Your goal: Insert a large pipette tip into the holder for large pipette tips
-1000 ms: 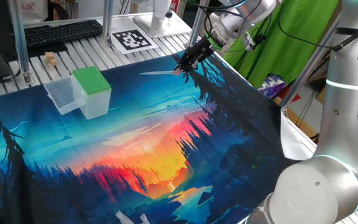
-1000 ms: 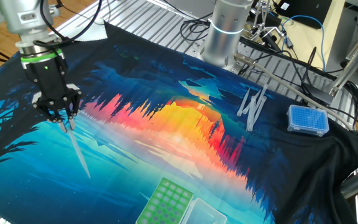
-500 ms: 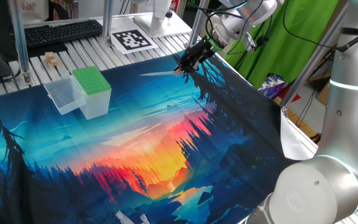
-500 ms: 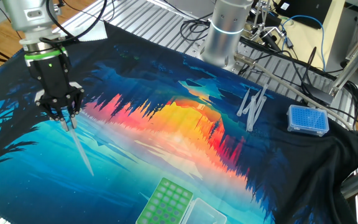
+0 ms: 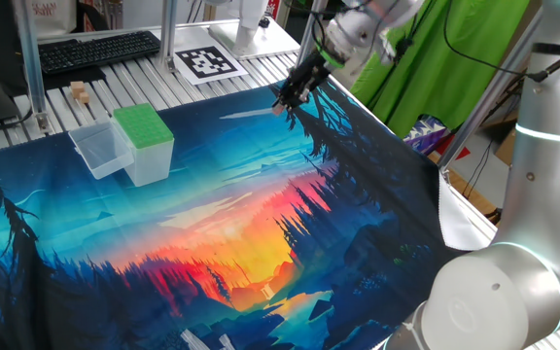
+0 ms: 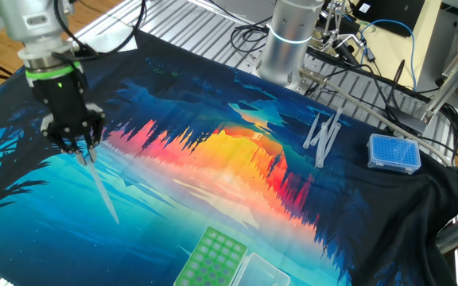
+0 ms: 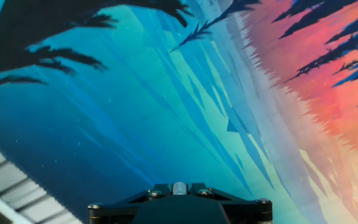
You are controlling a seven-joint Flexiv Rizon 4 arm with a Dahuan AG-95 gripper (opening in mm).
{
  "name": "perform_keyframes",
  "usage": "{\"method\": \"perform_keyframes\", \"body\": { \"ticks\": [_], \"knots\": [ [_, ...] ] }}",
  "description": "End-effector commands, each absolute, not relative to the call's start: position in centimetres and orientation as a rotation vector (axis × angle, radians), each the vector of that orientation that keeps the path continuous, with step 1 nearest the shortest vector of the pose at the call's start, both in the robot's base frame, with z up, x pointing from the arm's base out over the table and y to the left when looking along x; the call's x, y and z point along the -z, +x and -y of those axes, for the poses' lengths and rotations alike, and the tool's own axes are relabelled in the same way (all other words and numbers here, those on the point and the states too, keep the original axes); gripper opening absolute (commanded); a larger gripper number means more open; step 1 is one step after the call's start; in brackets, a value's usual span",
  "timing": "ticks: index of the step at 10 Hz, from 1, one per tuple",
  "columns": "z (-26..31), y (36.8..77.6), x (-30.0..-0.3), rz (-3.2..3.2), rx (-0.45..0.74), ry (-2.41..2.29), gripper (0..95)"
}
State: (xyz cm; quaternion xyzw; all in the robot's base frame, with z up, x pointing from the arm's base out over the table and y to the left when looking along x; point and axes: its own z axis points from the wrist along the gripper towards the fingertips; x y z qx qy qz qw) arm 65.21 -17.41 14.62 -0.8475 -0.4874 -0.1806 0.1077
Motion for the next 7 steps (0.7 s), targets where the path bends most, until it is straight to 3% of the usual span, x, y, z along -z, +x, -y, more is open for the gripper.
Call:
{"method": "perform_keyframes", "body": {
  "ticks": [1,7],
  "knots": [
    [16.5,64.5,-16.8,1.422,0.505,-2.497,0.0],
    [13.8,61.3,-21.4,1.497,0.461,-2.537,0.0]
  ]
}}
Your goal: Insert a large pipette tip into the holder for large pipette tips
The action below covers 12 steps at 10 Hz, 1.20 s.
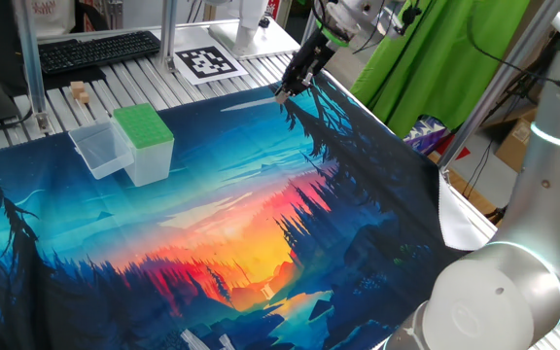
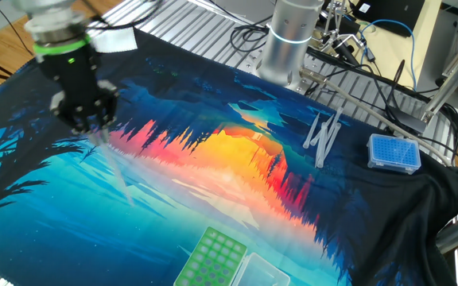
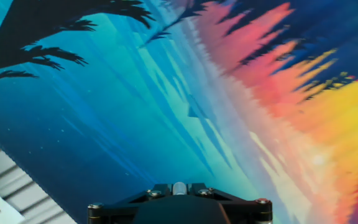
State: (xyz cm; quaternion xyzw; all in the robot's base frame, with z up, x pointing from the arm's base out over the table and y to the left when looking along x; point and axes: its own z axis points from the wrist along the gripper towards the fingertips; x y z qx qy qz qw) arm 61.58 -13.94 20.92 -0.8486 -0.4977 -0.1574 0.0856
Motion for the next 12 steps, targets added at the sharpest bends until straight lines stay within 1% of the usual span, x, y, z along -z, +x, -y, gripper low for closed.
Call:
{"method": "perform_keyframes", "body": {
  "ticks": [1,2,4,6,8,12],
  "knots": [
    [13.4,60.5,-22.6,1.521,0.451,-2.545,0.0],
    [13.1,59.8,-23.5,1.546,0.441,-2.564,0.0],
    [12.4,58.7,-24.1,1.532,0.446,-2.617,0.0],
    [12.2,58.4,-24.0,1.53,0.442,-2.641,0.0],
    [12.2,58.4,-24.0,1.59,0.412,-2.671,0.0],
    [12.2,58.4,-23.9,1.591,0.415,-2.668,0.0]
  ]
}}
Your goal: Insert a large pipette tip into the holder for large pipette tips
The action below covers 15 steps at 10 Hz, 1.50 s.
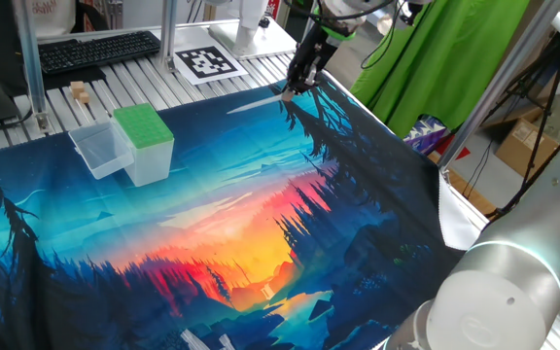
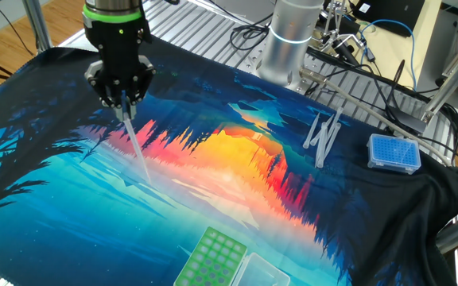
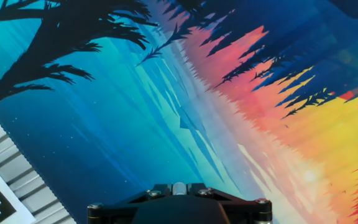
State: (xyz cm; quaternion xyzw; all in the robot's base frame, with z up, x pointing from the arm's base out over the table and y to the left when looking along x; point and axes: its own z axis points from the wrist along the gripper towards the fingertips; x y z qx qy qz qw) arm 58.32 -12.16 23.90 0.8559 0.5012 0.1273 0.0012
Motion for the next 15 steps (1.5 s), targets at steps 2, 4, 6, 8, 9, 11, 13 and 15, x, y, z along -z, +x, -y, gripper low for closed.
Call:
{"method": "perform_keyframes", "body": {
  "ticks": [2,4,6,8,9,11,13,15],
  "knots": [
    [12.2,58.4,-23.9,-1.61,-0.399,2.659,0.0],
    [12.2,58.4,-23.9,-1.594,-0.338,2.657,0.0],
    [12.2,58.4,-23.9,-1.673,-0.375,2.643,0.0],
    [12.2,58.4,-23.9,-1.689,-0.388,2.636,0.0],
    [12.2,58.4,-23.9,-1.675,-0.366,2.662,0.0],
    [12.2,58.4,-23.9,-1.631,-0.311,2.675,0.0],
    [10.6,58.6,-23.4,-1.56,-0.278,2.713,0.0],
    [7.9,58.7,-23.8,-1.509,-0.226,2.725,0.0]
  ]
}}
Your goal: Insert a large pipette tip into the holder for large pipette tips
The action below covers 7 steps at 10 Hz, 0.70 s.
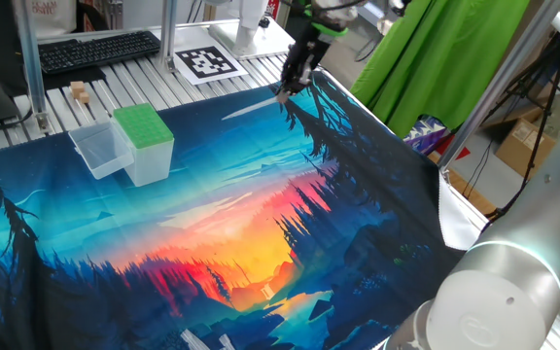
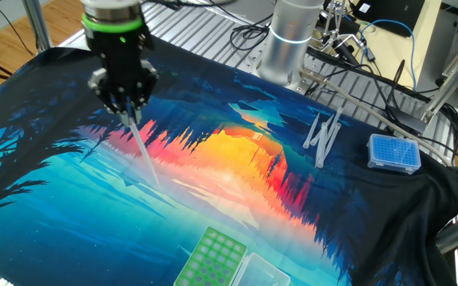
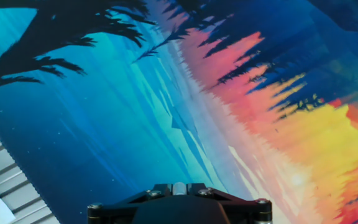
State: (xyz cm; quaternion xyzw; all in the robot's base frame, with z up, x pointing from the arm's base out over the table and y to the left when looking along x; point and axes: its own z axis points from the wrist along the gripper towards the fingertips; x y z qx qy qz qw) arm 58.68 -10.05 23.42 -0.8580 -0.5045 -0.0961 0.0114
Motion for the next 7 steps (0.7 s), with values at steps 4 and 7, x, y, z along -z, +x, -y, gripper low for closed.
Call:
{"method": "perform_keyframes", "body": {
  "ticks": [4,7],
  "knots": [
    [3.6,58.1,-25.4,1.426,0.26,-2.785,0.0],
    [0.6,57.2,-26.6,1.369,0.276,-2.828,0.0]
  ]
}}
